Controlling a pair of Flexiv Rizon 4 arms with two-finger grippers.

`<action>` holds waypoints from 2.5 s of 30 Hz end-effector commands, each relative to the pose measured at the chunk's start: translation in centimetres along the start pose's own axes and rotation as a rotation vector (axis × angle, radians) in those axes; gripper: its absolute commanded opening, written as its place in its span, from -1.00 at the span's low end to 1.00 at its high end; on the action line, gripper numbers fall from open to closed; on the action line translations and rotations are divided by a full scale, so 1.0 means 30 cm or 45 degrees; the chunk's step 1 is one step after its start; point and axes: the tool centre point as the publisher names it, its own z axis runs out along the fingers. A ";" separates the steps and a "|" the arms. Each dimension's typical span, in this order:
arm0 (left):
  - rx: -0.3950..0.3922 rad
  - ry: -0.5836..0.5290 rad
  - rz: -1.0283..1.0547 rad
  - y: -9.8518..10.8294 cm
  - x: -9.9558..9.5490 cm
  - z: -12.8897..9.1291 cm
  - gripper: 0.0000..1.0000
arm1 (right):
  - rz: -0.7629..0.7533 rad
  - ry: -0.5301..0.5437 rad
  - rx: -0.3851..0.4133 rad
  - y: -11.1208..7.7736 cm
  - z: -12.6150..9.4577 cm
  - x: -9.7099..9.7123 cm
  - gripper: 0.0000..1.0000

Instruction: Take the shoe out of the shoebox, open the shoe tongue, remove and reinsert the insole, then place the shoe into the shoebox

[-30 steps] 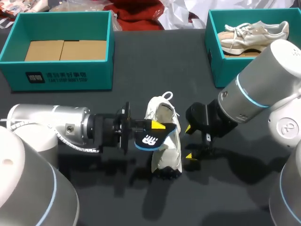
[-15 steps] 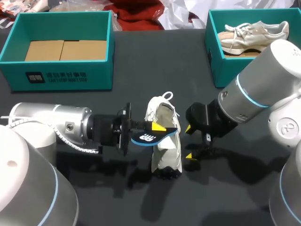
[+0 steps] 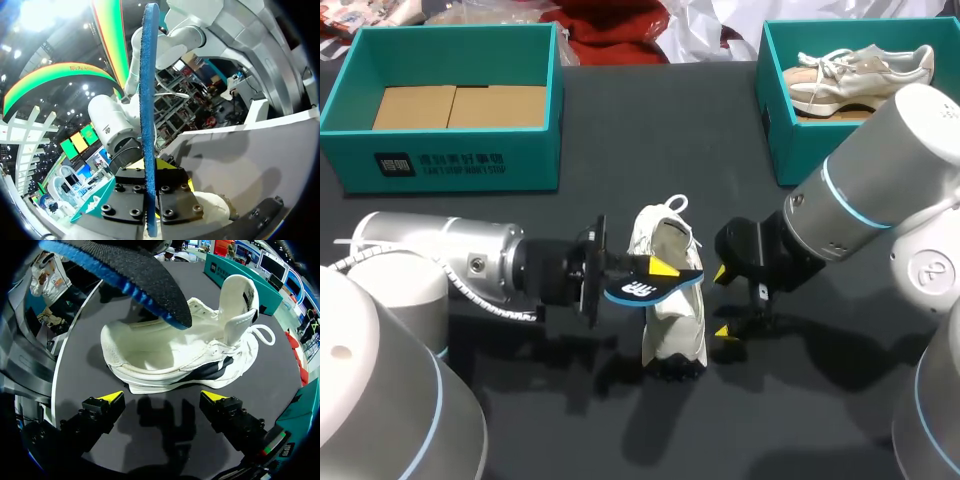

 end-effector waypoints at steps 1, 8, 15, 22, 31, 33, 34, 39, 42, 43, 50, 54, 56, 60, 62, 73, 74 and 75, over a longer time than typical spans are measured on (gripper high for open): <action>-0.022 -0.022 0.015 -0.019 0.023 0.010 -1.00 | 0.000 -0.003 0.001 -0.001 0.002 0.004 1.00; -0.027 -0.046 -0.002 -0.028 0.048 -0.002 -1.00 | 0.000 -0.003 0.001 -0.001 0.002 0.004 1.00; -0.026 -0.064 -0.025 -0.034 0.074 -0.023 -1.00 | 0.000 -0.003 0.001 -0.001 0.002 0.004 1.00; 0.001 -0.040 -0.062 -0.026 0.102 -0.007 -1.00 | 0.000 -0.003 0.001 -0.001 0.002 0.004 1.00; 0.004 -0.035 -0.072 -0.004 0.123 0.013 -1.00 | 0.000 -0.003 0.001 -0.001 0.002 0.004 1.00; -0.010 -0.035 -0.066 0.003 0.122 0.016 -1.00 | 0.000 -0.003 0.001 -0.001 0.002 0.004 1.00; -0.014 -0.035 -0.065 0.008 0.121 0.017 -1.00 | 0.000 -0.003 0.001 -0.001 0.002 0.004 1.00; -0.017 -0.041 -0.071 0.030 0.112 0.019 -1.00 | 0.000 -0.003 0.001 -0.001 0.002 0.004 1.00; -0.017 -0.041 -0.072 0.028 0.106 0.016 -1.00 | 0.000 -0.003 0.001 -0.001 0.002 0.004 1.00; -0.017 -0.041 -0.072 0.028 0.106 0.016 -1.00 | 0.000 -0.003 0.001 -0.001 0.002 0.004 1.00; -0.017 -0.041 -0.072 0.028 0.106 0.016 -1.00 | 0.000 -0.003 0.001 -0.001 0.002 0.004 1.00; -0.017 -0.041 -0.072 0.028 0.106 0.016 -1.00 | 0.000 -0.003 0.001 -0.001 0.002 0.004 1.00; -0.017 -0.041 -0.072 0.028 0.106 0.016 -1.00 | 0.000 -0.003 0.001 -0.001 0.002 0.004 1.00; -0.017 -0.041 -0.072 0.028 0.106 0.016 -1.00 | 0.000 -0.003 0.001 -0.001 0.002 0.004 1.00; -0.017 -0.041 -0.072 0.028 0.106 0.016 -1.00 | 0.000 -0.003 0.001 -0.001 0.002 0.004 1.00; -0.019 -0.063 0.011 -0.017 0.092 0.005 -1.00 | 0.000 -0.003 0.001 -0.001 0.002 0.004 1.00; -0.021 -0.068 0.006 -0.014 0.093 0.003 -1.00 | 0.000 -0.003 0.001 -0.001 0.002 0.004 1.00; -0.021 -0.072 0.002 -0.011 0.095 0.001 -1.00 | 0.000 -0.003 0.001 -0.001 0.002 0.004 1.00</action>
